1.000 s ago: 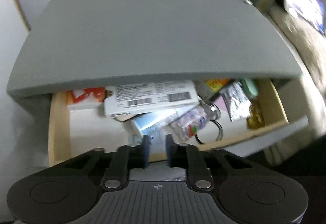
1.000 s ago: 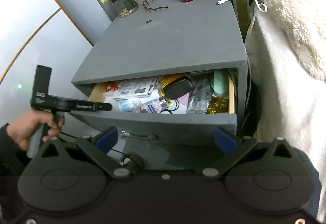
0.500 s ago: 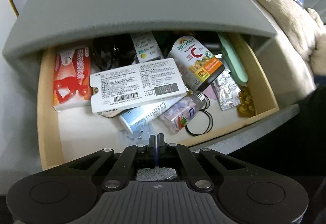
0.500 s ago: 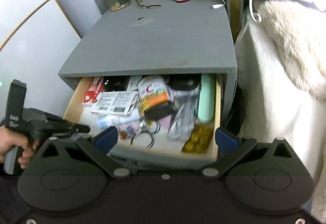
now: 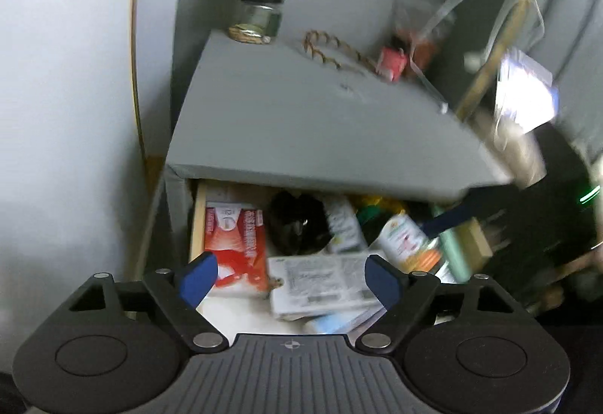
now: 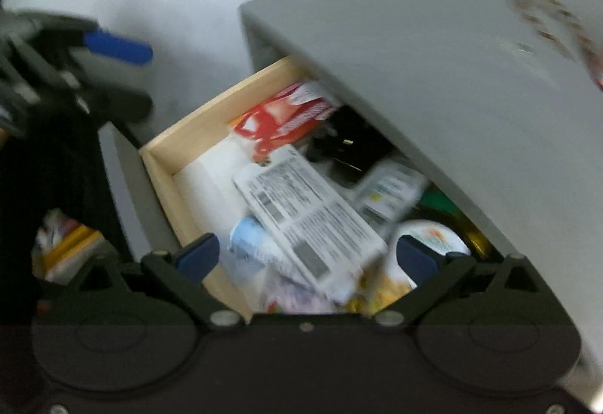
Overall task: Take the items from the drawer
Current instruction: 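Release the handle with the left tool while the right tool reaches into the drawer, then grasp the white medicine box in the drawer with the right tool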
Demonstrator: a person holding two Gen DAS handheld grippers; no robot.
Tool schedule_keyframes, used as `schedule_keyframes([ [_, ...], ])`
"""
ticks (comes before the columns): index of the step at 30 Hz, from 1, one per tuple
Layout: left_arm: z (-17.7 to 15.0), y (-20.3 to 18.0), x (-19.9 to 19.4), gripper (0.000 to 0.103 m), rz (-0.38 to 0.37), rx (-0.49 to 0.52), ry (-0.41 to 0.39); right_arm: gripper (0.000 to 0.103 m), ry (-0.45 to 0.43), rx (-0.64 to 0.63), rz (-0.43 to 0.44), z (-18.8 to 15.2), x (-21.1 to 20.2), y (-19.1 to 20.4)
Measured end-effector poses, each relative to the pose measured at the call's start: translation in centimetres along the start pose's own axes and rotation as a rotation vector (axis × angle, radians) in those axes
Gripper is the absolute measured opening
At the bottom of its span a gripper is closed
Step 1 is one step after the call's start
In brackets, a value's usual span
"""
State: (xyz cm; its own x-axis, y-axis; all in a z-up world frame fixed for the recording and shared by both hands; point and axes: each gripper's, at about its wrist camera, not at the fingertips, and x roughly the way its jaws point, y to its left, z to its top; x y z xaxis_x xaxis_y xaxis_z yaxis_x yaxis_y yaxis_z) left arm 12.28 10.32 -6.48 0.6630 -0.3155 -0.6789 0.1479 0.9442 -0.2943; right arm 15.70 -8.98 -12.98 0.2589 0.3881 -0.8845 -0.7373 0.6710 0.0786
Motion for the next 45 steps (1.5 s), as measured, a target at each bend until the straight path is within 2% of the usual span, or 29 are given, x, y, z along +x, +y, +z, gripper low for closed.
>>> schedule_keyframes([
  [4,0.9,0.4,-0.2,0.081,0.030,-0.023,-0.031,0.103,0.073,-0.096,-0.009,2.1,3.4,1.0],
  [8,1.8,1.4,-0.2,0.081,0.006,-0.081,-0.054,0.102,0.117,-0.262,-0.117,2.3,5.4,4.1],
  [11,2.0,2.3,-0.2,0.081,-0.034,-0.176,-0.060,0.102,0.121,-0.277,-0.147,2.2,5.8,4.8],
  [14,2.2,2.0,-0.1,0.081,-0.039,-0.167,-0.071,0.102,0.139,-0.278,-0.192,2.1,6.7,5.6],
  [15,2.1,1.9,-0.4,0.081,-0.035,-0.161,-0.073,0.096,0.148,-0.285,-0.204,2.1,7.1,5.9],
  [18,1.7,2.1,-1.6,0.081,-0.039,-0.168,-0.073,0.095,0.166,-0.229,-0.222,2.7,7.4,6.0],
  [19,1.6,2.2,-2.0,0.081,-0.041,-0.170,-0.074,0.091,0.171,-0.231,-0.225,2.8,7.5,6.2],
  [21,1.5,2.2,-2.3,0.081,-0.033,-0.173,-0.075,0.084,0.247,-0.269,-0.246,2.6,9.0,6.9],
  [23,1.3,2.3,-2.5,0.081,-0.033,-0.171,-0.077,0.087,0.270,-0.220,-0.248,2.9,9.5,6.4],
  [25,1.1,2.3,-2.4,0.081,-0.029,-0.171,-0.075,0.071,0.273,-0.170,-0.243,3.2,9.6,5.7],
  [26,1.0,2.3,-2.4,0.081,-0.028,-0.170,-0.074,0.069,0.268,-0.159,-0.237,3.3,9.4,5.5],
  [27,0.9,2.3,-2.4,0.081,-0.027,-0.168,-0.074,0.063,0.263,-0.149,-0.230,3.5,9.1,5.3],
  [28,0.9,2.3,-2.4,0.081,-0.026,-0.169,-0.075,0.053,0.258,-0.148,-0.226,3.5,8.8,5.3],
  [31,0.8,2.5,-2.5,0.081,-0.032,-0.185,-0.084,0.032,0.215,-0.152,-0.226,3.8,6.7,5.2],
  [34,0.7,2.7,-2.6,0.081,-0.034,-0.196,-0.090,0.021,0.175,-0.154,-0.229,4.1,4.7,5.1],
  [36,0.5,2.7,-2.7,0.081,-0.032,-0.196,-0.096,0.019,0.170,-0.174,-0.248,4.2,4.2,4.7],
  [41,0.1,2.8,-3.0,0.081,-0.024,-0.190,-0.099,0.015,0.220,-0.311,-0.311,3.0,5.8,4.7],
  [43,0.1,3.1,-3.3,0.081,-0.013,-0.206,-0.109,0.010,0.208,-0.302,-0.280,3.1,4.8,4.7],
  [45,0.1,3.2,-4.2,0.081,0.048,-0.209,-0.147,0.009,0.154,-0.268,-0.231,3.6,2.3,4.9],
])
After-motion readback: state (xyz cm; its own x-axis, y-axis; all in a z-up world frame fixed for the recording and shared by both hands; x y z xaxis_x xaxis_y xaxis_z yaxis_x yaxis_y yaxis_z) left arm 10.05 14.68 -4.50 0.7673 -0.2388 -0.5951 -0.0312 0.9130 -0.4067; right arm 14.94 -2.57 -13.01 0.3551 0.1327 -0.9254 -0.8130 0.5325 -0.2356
